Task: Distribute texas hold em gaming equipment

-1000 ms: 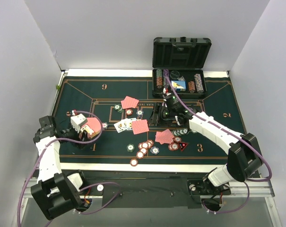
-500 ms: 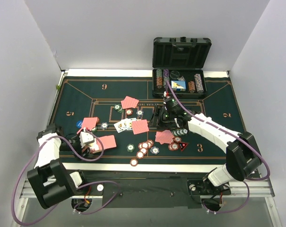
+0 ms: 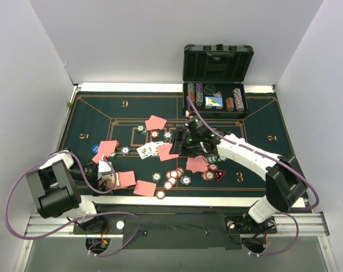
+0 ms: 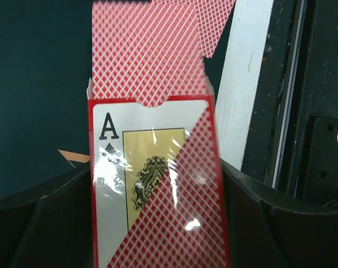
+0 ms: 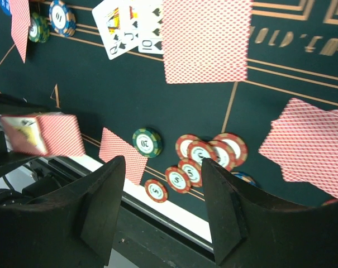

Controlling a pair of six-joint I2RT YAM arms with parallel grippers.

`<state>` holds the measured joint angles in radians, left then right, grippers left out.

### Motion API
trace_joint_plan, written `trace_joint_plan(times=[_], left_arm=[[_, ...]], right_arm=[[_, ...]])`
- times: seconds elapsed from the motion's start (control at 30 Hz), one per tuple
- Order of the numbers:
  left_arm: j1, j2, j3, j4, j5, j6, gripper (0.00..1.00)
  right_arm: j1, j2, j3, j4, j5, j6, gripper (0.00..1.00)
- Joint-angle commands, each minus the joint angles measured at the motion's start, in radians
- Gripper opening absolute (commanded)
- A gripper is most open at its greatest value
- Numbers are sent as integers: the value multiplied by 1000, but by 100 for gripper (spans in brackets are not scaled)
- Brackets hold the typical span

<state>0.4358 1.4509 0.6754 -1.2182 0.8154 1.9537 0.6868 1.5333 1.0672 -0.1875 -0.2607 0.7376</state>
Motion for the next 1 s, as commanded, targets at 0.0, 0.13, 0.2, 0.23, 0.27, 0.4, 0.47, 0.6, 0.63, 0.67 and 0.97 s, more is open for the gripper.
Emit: trace_joint_plan(times=[0.0,0.13,0.2,0.23,0.27,0.4,0.47,0.6,0.63,0.67,0.97], left_arm=[[7,78,27,51,-70,212,84],[11,124,52,29,-68,189,86],[11,137,67,16,-71,197,87],[11,141,72,-9,-71,209,87],[11,143,87,-21,-73,224,88],[12,94,113,-84,-67,229,89],[12,51,125,-124,-50,237,89],[14,-21,189,-237,-3,214,90],[12,-27,202,-254,5,206,90],[12,-29,240,-298,17,194,90],[12,-11,594,-380,108,-438,90]], right_arm=[[39,50,68,-40,31,23,52],[43,62,80,-53,35,20,52],[45,67,88,-61,37,19,52],[45,70,91,-64,37,19,52],[45,70,96,-69,37,19,52],[48,59,105,-78,40,13,52],[49,53,108,-89,44,6,52],[46,39,106,-98,48,-3,53],[48,36,106,-99,48,-4,53],[48,33,105,-99,48,-4,54],[45,-53,88,-127,58,-30,74]])
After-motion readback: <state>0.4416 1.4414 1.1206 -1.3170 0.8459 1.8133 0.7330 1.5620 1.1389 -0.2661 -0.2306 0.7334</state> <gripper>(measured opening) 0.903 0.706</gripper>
